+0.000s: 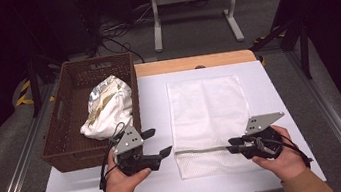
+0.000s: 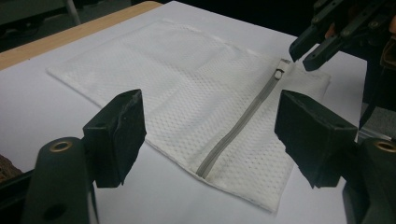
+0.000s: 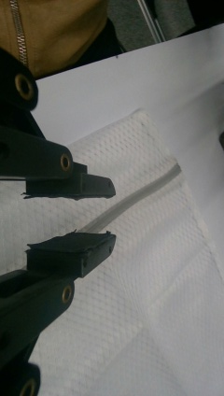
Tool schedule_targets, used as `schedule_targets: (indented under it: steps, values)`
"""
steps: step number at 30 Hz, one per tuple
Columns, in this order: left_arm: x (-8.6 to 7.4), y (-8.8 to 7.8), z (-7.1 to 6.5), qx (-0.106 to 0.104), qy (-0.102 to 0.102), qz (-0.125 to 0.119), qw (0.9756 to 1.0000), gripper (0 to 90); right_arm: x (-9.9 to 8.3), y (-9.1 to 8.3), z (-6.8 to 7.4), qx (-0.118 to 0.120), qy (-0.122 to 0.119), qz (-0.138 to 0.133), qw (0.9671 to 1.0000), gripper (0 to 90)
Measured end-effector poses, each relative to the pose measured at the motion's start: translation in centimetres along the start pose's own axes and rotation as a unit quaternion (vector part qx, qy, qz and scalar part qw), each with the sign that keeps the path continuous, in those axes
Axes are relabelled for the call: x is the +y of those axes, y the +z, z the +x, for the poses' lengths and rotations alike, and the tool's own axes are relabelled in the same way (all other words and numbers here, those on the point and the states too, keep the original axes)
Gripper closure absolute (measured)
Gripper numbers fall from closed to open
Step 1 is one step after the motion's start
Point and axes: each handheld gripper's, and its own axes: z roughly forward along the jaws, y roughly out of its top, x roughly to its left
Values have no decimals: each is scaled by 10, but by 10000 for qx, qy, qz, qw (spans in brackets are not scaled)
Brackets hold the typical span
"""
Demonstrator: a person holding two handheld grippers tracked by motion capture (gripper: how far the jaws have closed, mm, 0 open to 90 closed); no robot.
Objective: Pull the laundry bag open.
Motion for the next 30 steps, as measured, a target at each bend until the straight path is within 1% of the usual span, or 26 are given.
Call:
schedule_targets:
  steps: [3, 6, 7, 9, 11, 14, 15, 19, 21, 24, 28, 29, 30]
  values:
    - [0, 0, 0, 30, -15, -5, 10000, 255, -2, -8, -5, -113, 122, -172, 9997, 722]
    - [0, 1, 0, 39, -79, -18, 10000, 256, -4, -14, -9, -282, 258, -275, 9989, 743]
    - [0, 2, 1, 28, -57, -27, 10000, 256, -5, -16, -11, -344, 315, -304, 9985, 750]
    - [-1, 3, 0, 0, -78, -56, 10000, 256, -8, -20, -15, -476, 433, -334, 9974, 786]
    - [-1, 4, 0, -15, -47, -50, 10000, 269, -11, -24, -19, -588, 528, -332, 9963, 828]
    - [-2, 6, -1, 11, -37, -44, 10000, 299, -17, -30, -28, -774, 761, -289, 9937, 865]
    - [-2, 6, -1, 12, -36, -43, 10000, 314, -20, -31, -31, -810, 829, -278, 9929, 864]
    - [-3, 6, -2, 10, -40, -108, 9999, 387, -28, -33, -41, -933, 1091, -231, 9894, 842]
    - [-3, 6, -2, 14, -49, -122, 9999, 407, -30, -33, -44, -941, 1156, -218, 9886, 823]
    - [-4, 6, -2, -62, -73, -138, 9999, 430, -35, -33, -50, -987, 1290, -168, 9866, 775]
    - [-4, 7, -3, -30, -66, -130, 9999, 449, -39, -34, -55, -1078, 1425, -117, 9838, 702]
    - [-3, 7, -4, 62, -3, -78, 10000, 453, -41, -34, -57, -1112, 1461, -77, 9830, 678]
    - [-3, 7, -5, 47, 25, -64, 10000, 455, -42, -34, -58, -1139, 1486, -51, 9823, 661]
